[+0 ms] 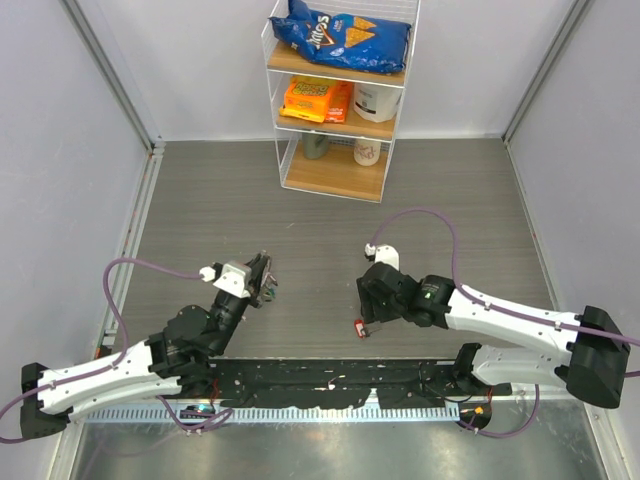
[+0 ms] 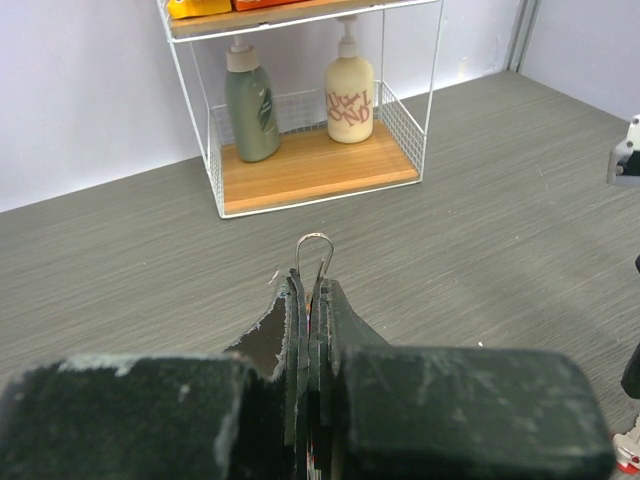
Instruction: Put the keys on the keyring
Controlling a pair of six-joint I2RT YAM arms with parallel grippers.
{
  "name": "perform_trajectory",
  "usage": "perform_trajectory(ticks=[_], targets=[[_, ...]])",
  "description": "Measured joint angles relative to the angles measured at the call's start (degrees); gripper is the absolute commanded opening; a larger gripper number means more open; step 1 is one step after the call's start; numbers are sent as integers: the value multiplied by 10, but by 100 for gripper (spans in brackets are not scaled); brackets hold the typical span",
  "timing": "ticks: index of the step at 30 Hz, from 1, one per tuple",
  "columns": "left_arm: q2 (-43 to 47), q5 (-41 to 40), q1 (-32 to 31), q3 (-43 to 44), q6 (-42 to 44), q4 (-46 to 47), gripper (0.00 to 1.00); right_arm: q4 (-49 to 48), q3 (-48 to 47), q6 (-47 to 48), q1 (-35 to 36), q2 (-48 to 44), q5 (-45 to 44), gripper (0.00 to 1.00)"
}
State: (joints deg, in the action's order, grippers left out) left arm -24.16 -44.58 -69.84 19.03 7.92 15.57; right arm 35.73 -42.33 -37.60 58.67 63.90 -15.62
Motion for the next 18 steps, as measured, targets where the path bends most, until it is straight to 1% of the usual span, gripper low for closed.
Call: perform_trajectory(ticks=[5,9,18], targets=[[-8,0,0,-2,0,4,0,-19,43,-20,0,0,18,54],[-11,0,0,-6,0,5,0,-31,51,-31,10,0,34,53],[-12,0,0,-7,0,5,0,-49,51,-63,74,21,44,47]])
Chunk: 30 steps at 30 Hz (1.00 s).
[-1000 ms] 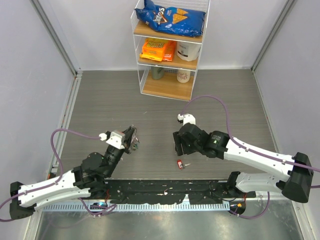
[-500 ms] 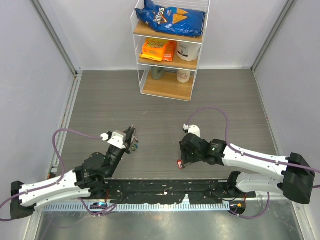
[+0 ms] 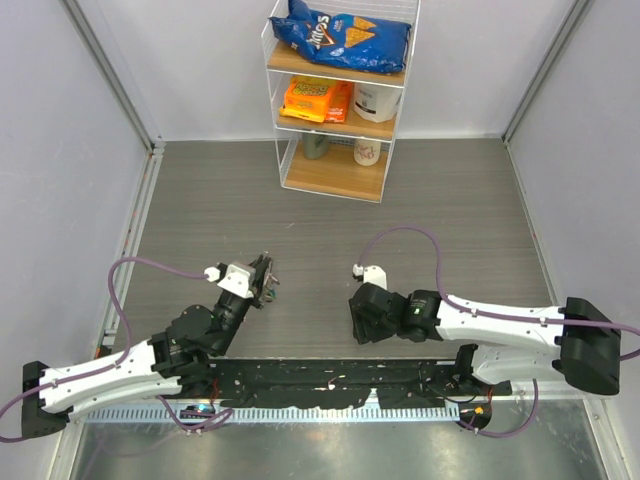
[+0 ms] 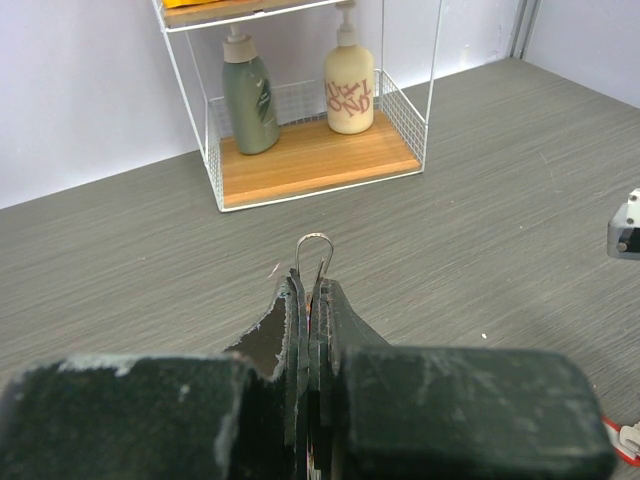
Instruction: Put the keys on the keyring
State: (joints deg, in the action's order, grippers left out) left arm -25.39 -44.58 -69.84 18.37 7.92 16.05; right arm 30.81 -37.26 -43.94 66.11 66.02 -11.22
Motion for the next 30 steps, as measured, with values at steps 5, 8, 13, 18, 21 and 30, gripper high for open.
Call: perform_trajectory(ticks=[5,8,13,18,21,30], targets=[[0,0,0,-1,0,0,0,-2,7,-22,14,10,-2,44],[0,0,0,-1,0,0,0,-6,18,-33,18,10,-2,42],[0,0,0,-2,0,0,0,-13,32,-46,21,13,-2,40],[0,0,0,-2,0,0,0,-29,35,-54,24,25,-2,37],[0,0,0,-3,0,0,0,-37,35,-58,25,30,-3,35],[-6,0,0,-3,0,1,0,-43,36,-60,26,42,-7,33]])
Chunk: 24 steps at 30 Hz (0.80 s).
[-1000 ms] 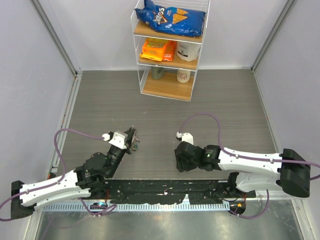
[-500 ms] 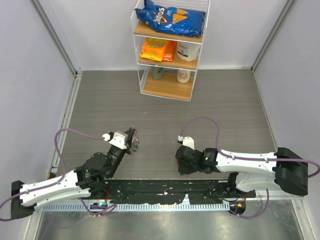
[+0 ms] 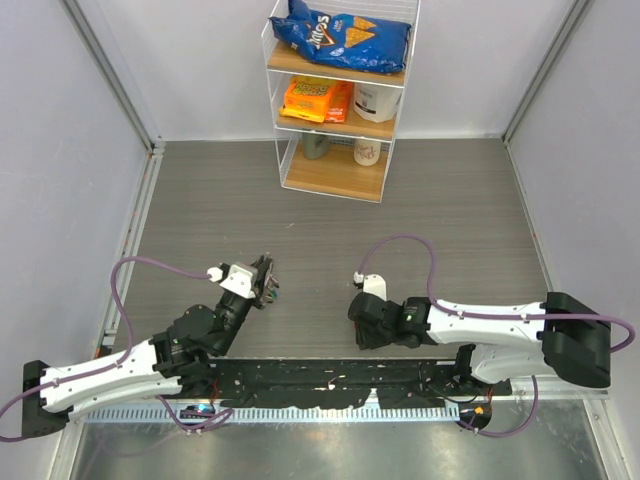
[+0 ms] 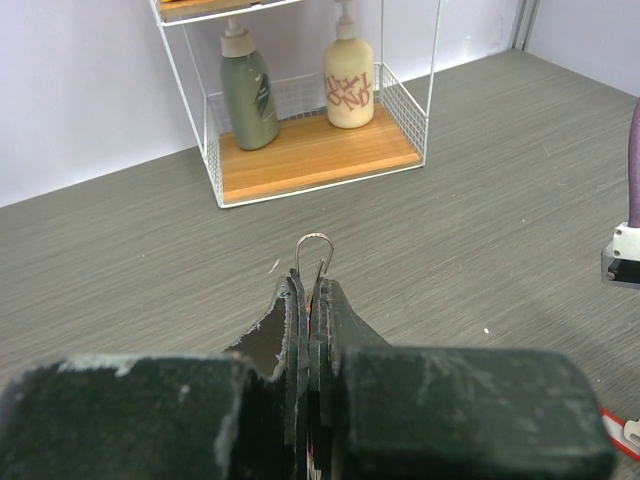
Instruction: Put the keys on the keyring
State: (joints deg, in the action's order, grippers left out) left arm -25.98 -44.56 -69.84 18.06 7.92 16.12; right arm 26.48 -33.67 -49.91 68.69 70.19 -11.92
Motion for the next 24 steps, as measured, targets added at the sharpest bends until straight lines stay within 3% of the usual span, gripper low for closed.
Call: perform_trajectory(ticks=[10,24], targets=[[-2,0,0,0,0,4,0,-3,8,0,0,11,-4,26],[-2,2,0,0,0,4,0,-3,9,-2,0,11,-17,24]])
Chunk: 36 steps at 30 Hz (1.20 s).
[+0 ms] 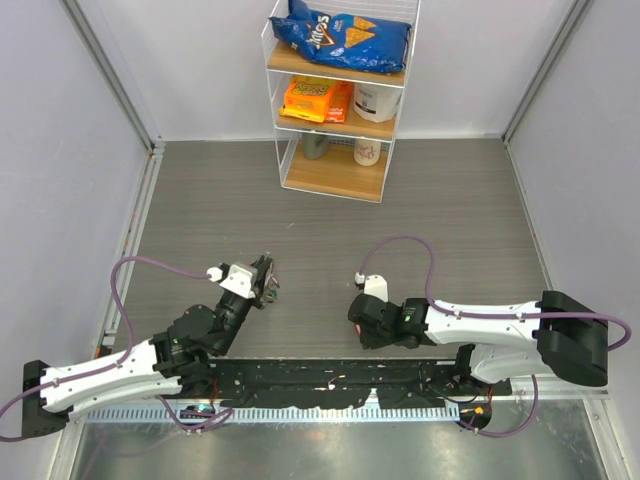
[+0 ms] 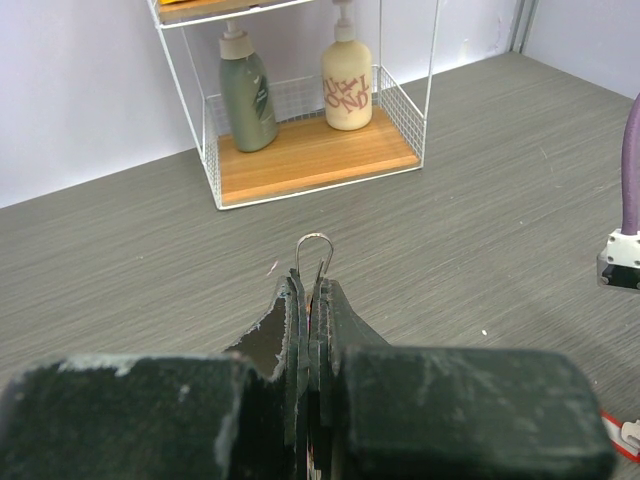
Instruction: Put the keys on the keyring
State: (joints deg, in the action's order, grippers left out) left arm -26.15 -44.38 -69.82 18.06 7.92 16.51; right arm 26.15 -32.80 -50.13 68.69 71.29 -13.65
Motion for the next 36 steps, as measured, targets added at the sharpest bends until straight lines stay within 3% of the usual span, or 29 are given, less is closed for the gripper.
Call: perform_trajectory(ticks=[16,19,27,36], targets=[[0,1,0,0,0,0,0,-2,-2,3,0,12,-13,13],[0,3,0,0,0,0,0,-2,-2,5,0,11,-16,6],[0,7,0,0,0,0,0,6,-9,28,5,9,-36,6],[15,29,0,-4,0,0,0,26,-24,103,26,-117,-40,6]])
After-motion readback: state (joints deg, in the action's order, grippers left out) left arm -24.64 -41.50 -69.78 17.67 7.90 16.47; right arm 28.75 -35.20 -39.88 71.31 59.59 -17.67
